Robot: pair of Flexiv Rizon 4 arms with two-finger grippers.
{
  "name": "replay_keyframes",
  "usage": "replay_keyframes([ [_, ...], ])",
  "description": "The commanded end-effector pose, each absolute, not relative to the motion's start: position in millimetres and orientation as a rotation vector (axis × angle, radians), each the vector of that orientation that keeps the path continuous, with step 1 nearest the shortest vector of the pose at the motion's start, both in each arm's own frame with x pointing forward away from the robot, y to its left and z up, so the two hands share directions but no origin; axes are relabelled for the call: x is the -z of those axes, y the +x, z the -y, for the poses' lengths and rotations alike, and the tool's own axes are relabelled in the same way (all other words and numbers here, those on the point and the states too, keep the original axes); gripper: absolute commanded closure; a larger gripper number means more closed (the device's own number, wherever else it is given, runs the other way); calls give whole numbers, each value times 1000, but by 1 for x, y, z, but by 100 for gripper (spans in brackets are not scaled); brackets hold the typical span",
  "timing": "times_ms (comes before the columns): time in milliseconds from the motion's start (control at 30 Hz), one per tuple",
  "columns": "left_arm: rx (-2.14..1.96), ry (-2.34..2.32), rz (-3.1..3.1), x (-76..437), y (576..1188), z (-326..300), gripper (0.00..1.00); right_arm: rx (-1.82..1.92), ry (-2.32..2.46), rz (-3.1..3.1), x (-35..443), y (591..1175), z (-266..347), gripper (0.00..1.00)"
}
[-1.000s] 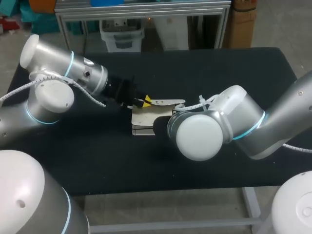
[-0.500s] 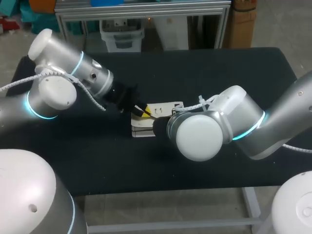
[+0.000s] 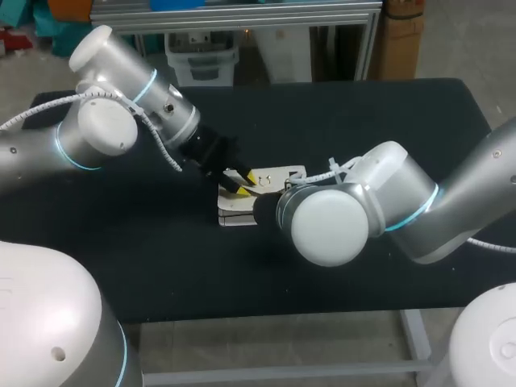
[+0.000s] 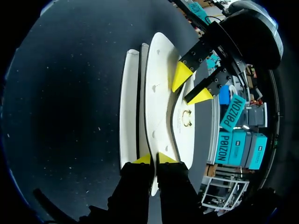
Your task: Pick up the bag, open it, inspect its contents, close it, and place it on the opposite side
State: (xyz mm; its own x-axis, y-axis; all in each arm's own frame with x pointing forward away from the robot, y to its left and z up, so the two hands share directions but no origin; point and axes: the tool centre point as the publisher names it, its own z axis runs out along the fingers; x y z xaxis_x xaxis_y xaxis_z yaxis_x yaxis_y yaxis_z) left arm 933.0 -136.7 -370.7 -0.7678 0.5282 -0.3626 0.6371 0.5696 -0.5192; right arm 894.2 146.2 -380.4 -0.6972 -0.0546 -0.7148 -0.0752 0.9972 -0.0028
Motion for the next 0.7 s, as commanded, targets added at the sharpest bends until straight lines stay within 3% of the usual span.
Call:
replay_keyframes([
  [33,974,973,-2623,372,934,133,67,-47,-89,-2229,385,893,-145,100],
  [400,993,927,-2531,363,937,130,74,-47,-89,-2229,385,893,-145,100],
  [433,989,907,-2515,363,938,130,77,-47,-89,-2229,385,893,-145,100],
  [500,980,874,-2493,365,941,131,99,-47,-89,-2229,385,893,-145,100],
  [700,957,835,-2490,367,946,132,100,-47,-89,-2229,385,893,-145,100],
])
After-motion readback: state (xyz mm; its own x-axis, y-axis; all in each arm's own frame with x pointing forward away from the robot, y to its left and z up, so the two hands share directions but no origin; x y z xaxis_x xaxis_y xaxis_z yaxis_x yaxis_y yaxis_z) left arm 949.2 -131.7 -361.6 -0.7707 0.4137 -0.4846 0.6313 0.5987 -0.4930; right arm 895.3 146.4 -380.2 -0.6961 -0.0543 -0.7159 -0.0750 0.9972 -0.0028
